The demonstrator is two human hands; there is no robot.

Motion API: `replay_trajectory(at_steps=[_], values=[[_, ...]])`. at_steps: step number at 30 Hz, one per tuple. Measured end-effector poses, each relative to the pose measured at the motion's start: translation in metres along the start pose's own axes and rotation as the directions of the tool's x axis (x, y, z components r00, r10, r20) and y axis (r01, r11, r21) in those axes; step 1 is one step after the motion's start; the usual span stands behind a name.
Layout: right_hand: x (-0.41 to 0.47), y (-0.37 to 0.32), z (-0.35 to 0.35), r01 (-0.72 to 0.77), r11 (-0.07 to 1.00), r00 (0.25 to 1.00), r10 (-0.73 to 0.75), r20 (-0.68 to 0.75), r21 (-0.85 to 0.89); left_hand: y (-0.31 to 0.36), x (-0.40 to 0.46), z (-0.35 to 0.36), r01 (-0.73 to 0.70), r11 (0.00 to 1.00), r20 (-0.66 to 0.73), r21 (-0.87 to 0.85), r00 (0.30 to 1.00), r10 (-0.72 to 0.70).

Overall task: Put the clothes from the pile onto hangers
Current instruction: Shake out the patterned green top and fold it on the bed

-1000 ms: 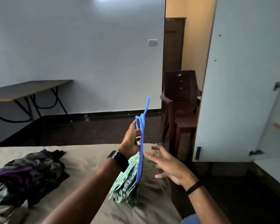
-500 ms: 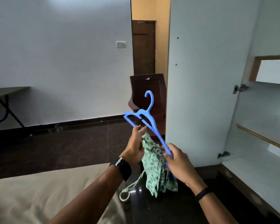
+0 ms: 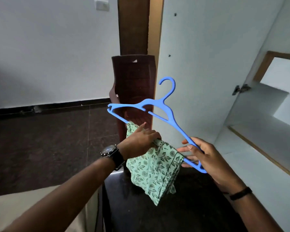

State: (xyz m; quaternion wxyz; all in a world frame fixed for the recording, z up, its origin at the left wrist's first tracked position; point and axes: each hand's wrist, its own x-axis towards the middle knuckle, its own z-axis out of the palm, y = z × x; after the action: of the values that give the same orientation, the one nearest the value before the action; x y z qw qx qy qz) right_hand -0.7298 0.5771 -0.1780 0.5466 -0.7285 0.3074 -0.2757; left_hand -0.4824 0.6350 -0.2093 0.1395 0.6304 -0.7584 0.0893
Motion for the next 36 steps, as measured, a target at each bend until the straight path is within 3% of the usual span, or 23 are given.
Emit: replay_trajectory(at_steps=[9,13,15,17,19,21,25,27,29,31,32,34,36], values=[[-0.02,-0.205,-0.166,-0.009,0.995,0.992,0.021,-0.127,0.097,0.074,0.181,-0.19,-0.281,0.959,-0.12,0.029,0.952,0.283],[-0.061,-0.294,-0.255,-0.056,0.998,0.963,0.064,-0.263,0.037,0.138,0.286,-0.27,-0.508,0.86,-0.147,0.056,0.847,0.51],[-0.079,-0.331,-0.287,-0.033,0.999,0.93,0.025,-0.366,-0.017,0.175,0.333,-0.302,-0.571,0.821,-0.154,-0.024,0.813,0.561],[-0.093,-0.36,-0.314,0.007,0.995,0.872,-0.055,-0.486,-0.1,0.212,0.373,-0.332,-0.558,0.818,-0.103,-0.14,0.83,0.548],[-0.109,-0.384,-0.345,0.056,0.977,0.762,-0.176,-0.624,-0.207,0.258,0.416,-0.355,-0.582,0.761,-0.148,-0.287,0.811,0.565],[-0.123,-0.404,-0.379,0.071,0.941,0.629,-0.299,-0.717,-0.33,0.305,0.454,-0.371,-0.652,0.681,-0.265,-0.334,0.758,0.596],[-0.155,-0.435,-0.459,0.061,0.865,0.413,-0.476,-0.777,-0.497,0.408,0.532,-0.391,-0.8,0.545,-0.446,-0.252,0.595,0.668],[-0.169,-0.447,-0.496,0.055,0.836,0.345,-0.528,-0.776,-0.545,0.456,0.565,-0.389,-0.795,0.577,-0.61,-0.189,0.555,0.565],[-0.183,-0.464,-0.541,0.058,0.806,0.264,-0.582,-0.769,-0.589,0.514,0.592,-0.39,-0.764,0.6,-0.802,-0.237,0.503,0.323],[-0.195,-0.485,-0.585,0.063,0.787,0.204,-0.612,-0.764,-0.613,0.569,0.612,-0.395,-0.774,0.525,-0.857,-0.354,0.493,0.149],[-0.197,-0.497,-0.604,0.053,0.777,0.185,-0.625,-0.759,-0.627,0.591,0.62,-0.398,-0.778,0.483,-0.846,-0.401,0.517,0.131],[-0.2,-0.522,-0.645,-0.002,0.738,0.169,-0.665,-0.728,-0.675,0.632,0.642,-0.407,-0.782,0.405,-0.807,-0.474,0.57,0.155],[-0.201,-0.547,-0.683,-0.063,0.694,0.144,-0.705,-0.694,-0.717,0.666,0.666,-0.414,-0.795,0.39,-0.793,-0.464,0.569,0.218]])
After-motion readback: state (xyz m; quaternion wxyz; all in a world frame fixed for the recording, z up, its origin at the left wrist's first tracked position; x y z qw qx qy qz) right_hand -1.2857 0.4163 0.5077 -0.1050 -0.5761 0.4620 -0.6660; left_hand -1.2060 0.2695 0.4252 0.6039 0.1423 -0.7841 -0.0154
